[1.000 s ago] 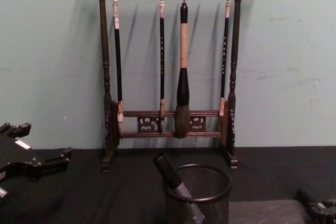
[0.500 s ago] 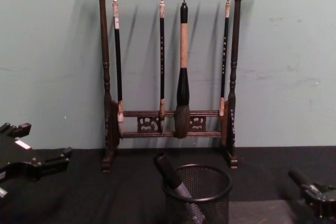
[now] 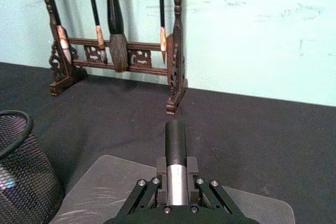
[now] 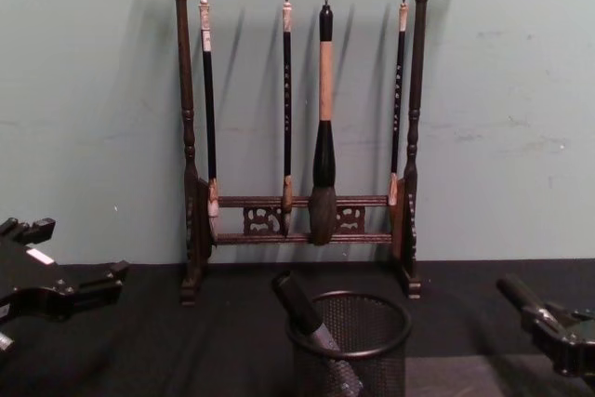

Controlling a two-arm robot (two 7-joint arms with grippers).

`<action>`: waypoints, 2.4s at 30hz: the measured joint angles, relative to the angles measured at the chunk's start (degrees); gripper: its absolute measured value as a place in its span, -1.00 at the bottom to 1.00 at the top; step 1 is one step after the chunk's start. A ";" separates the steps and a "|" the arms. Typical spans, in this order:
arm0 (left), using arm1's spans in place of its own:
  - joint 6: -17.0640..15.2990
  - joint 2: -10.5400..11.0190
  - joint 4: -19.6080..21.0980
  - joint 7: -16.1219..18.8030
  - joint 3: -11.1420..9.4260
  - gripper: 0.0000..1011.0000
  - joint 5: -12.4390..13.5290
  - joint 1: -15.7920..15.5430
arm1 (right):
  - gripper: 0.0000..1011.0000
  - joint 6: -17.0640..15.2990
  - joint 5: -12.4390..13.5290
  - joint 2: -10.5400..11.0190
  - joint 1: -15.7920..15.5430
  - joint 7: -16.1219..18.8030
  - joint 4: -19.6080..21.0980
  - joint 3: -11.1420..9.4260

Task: Pick up the water-based marker from the table and place it into the pen holder.

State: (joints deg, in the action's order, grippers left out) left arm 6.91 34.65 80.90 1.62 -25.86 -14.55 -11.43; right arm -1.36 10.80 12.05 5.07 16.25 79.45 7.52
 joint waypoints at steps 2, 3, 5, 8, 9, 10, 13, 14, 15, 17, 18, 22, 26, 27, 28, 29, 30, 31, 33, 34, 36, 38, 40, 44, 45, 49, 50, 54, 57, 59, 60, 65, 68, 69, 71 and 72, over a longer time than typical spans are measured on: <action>0.00 0.00 0.00 0.00 0.00 1.00 0.00 0.00 | -0.57 0.45 0.15 0.22 -0.01 0.13 -0.06 0.21; 0.00 0.00 0.00 0.00 0.00 1.00 0.00 0.00 | -0.58 0.86 0.34 0.44 -0.01 0.26 -0.09 0.42; 0.00 0.00 0.00 0.00 0.00 1.00 0.00 0.00 | -0.57 1.57 0.71 0.74 0.00 0.52 -0.18 0.70; 0.00 0.00 0.00 0.00 0.00 1.00 0.00 0.00 | -0.57 2.43 1.18 1.09 0.03 0.95 -0.23 0.98; 0.00 0.00 0.00 0.00 0.00 1.00 0.00 0.00 | -0.57 2.67 1.34 1.20 0.04 1.12 -0.24 1.07; 0.00 0.00 0.00 0.00 0.00 1.00 0.00 0.00 | -0.57 3.14 1.66 1.41 0.08 1.43 -0.25 1.27; 0.00 0.00 0.00 0.00 0.00 1.00 0.00 0.00 | -0.57 3.73 2.26 1.76 0.15 1.82 -0.21 1.62; 0.00 0.00 0.00 0.00 0.00 1.00 0.00 0.00 | -0.57 3.81 2.38 1.84 0.16 1.88 -0.13 1.72; 0.00 0.00 0.00 0.00 0.00 1.00 0.00 0.00 | -0.57 3.88 2.47 1.93 0.18 1.93 -0.06 1.83; 0.00 0.00 0.00 0.00 0.00 1.00 0.00 0.00 | -0.58 4.10 2.75 2.22 0.29 2.11 0.15 2.18; 0.00 0.00 0.00 0.00 0.00 1.00 0.00 0.00 | -0.57 4.16 2.83 2.30 0.32 2.19 0.20 2.29; 0.00 0.00 0.00 0.00 0.00 1.00 0.00 0.00 | -0.57 4.65 3.36 2.90 0.60 2.86 0.72 3.10; 0.00 0.00 0.00 0.00 0.00 1.00 0.00 0.00 | -0.57 5.13 3.67 3.38 1.02 3.81 1.26 4.04; 0.00 0.00 0.00 0.00 0.00 1.00 0.00 0.00 | -0.57 5.23 3.73 3.46 1.12 3.99 1.38 4.26; 0.00 0.00 0.00 0.00 0.00 1.00 0.00 0.00 | -0.57 5.32 3.80 3.55 1.22 4.16 1.48 4.47; 0.00 0.00 0.00 0.00 0.00 1.00 0.00 0.00 | -0.57 5.53 3.89 3.70 1.39 4.43 1.66 4.86; 0.00 0.00 0.00 0.00 0.00 1.00 0.00 0.00 | -0.57 5.64 3.93 3.76 1.49 4.56 1.75 5.08; 0.00 0.00 0.00 0.00 0.00 1.00 0.00 0.00 | -0.57 5.86 3.99 3.87 1.67 4.75 1.90 5.45; 0.00 0.00 0.00 0.00 0.00 1.00 0.00 0.00 | -0.57 6.09 4.05 3.96 1.88 4.93 1.97 5.78; 0.00 0.00 0.00 0.00 0.00 1.00 0.00 0.00 | -0.57 6.32 4.12 4.06 2.10 5.09 2.03 6.13; 0.00 0.00 0.00 0.00 0.00 1.00 0.00 0.00 | -0.57 6.54 4.18 4.14 2.34 5.26 2.10 6.47; 0.00 0.00 0.00 0.00 0.00 1.00 0.00 0.00 | -0.57 6.90 4.38 4.24 2.70 5.54 2.11 6.87; 0.00 0.00 0.00 0.00 0.00 1.00 0.00 0.00 | -0.57 7.19 4.58 4.27 2.93 5.77 2.11 7.09; 0.00 0.00 0.00 0.00 0.00 1.00 0.00 0.00 | -0.57 8.30 5.47 4.26 3.84 6.77 1.64 7.80; 0.00 0.00 0.00 0.00 0.00 1.00 0.00 0.00 | -0.57 8.48 5.63 4.24 4.01 6.93 1.50 7.93; 0.00 0.00 0.00 0.00 0.00 1.00 0.00 0.00 | -0.57 9.48 6.41 4.05 4.87 7.74 0.77 8.58; 0.00 0.00 0.00 0.00 0.00 1.00 0.00 0.00 | -0.57 9.67 6.59 3.99 5.06 7.93 0.56 8.72; 0.00 0.00 0.00 0.00 0.00 1.00 0.00 0.00 | -0.57 11.03 7.69 3.49 6.42 9.16 -1.05 9.54; 0.00 0.00 0.00 0.00 0.00 1.00 0.00 0.00 | -0.57 11.85 8.21 3.16 7.05 9.67 -1.93 9.87; 0.00 0.00 0.00 0.00 0.00 1.00 0.00 0.00 | -0.57 12.83 8.60 2.84 7.62 10.14 -2.69 10.21; 0.00 0.00 0.00 0.00 0.00 1.00 0.00 0.00 | -0.57 13.48 8.75 2.65 7.97 10.40 -3.15 10.46; 0.00 0.00 0.00 0.00 0.00 1.00 0.00 0.00 | -0.57 14.82 9.00 2.17 8.93 10.87 -4.16 11.16; 0.00 0.00 0.00 0.00 0.00 1.00 0.00 0.00 | -0.57 15.22 9.02 1.90 9.45 10.97 -4.68 11.60; 0.00 0.00 0.00 0.00 0.00 1.00 0.00 0.00 | -0.57 15.31 9.02 1.81 9.61 11.02 -4.85 11.73; 0.00 0.00 0.00 0.00 0.00 1.00 0.00 0.00 | -0.57 15.50 9.01 1.61 10.00 11.16 -5.30 12.10; 0.00 0.00 0.00 0.00 0.00 1.00 0.00 0.00 | -0.57 15.56 9.00 1.54 10.16 11.25 -5.46 12.27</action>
State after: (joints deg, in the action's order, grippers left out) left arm 6.91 34.65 80.90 1.62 -25.86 -14.55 -11.43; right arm 14.19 19.80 13.60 15.23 27.51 73.98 19.79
